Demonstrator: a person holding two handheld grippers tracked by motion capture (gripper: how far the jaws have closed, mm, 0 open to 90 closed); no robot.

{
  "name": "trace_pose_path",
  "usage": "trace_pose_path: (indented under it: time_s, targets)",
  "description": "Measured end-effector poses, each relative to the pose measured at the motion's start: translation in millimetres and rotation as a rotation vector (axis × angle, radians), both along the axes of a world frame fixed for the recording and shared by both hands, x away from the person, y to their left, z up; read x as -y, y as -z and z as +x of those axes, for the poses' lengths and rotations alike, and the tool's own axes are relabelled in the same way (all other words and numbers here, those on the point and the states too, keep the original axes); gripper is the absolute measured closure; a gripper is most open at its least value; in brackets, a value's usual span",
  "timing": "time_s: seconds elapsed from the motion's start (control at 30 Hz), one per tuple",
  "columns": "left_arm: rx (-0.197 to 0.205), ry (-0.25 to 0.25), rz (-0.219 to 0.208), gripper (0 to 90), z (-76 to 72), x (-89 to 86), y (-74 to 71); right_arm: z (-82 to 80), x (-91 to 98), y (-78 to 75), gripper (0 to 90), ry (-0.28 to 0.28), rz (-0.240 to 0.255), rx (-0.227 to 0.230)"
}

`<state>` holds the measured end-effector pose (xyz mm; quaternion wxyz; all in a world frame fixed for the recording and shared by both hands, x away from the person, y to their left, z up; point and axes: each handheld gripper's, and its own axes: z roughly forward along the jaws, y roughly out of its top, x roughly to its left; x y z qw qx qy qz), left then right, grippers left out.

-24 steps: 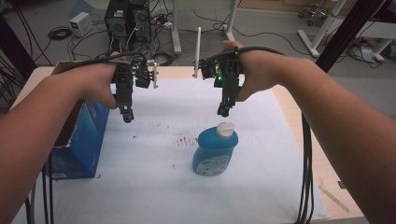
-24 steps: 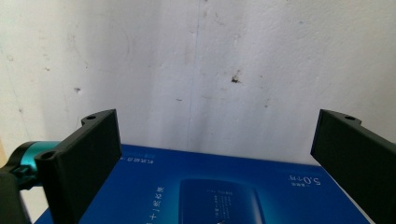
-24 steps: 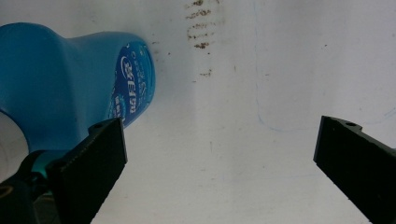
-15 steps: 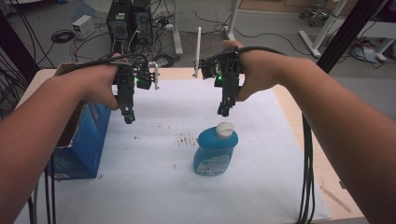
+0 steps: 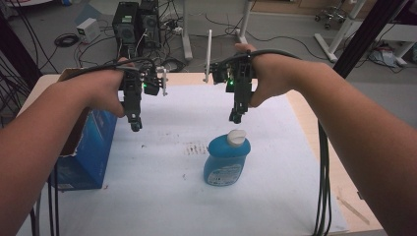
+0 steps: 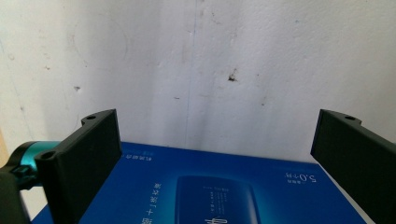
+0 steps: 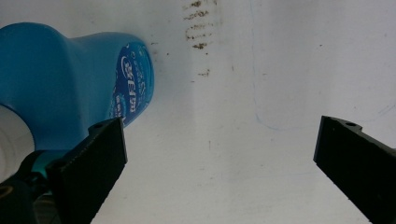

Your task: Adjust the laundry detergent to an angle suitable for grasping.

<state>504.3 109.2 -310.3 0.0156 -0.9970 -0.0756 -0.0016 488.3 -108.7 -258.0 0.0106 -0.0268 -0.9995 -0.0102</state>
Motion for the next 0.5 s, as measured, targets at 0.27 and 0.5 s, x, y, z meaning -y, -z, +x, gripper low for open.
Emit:
trace_pose_path:
  time_s: [0.27,0.5]
  targets:
    - [-0.002,-0.004,0.006,1.7,0.4,-0.5,0.4,0.3,2.8,-0.4,1.6,-0.001,-0.001,0.002]
    - [0.006,-0.003,0.004,1.7,-1.7,0.7,-1.5,-2.0,1.9,-2.2,1.6,0.001,0.005,0.004]
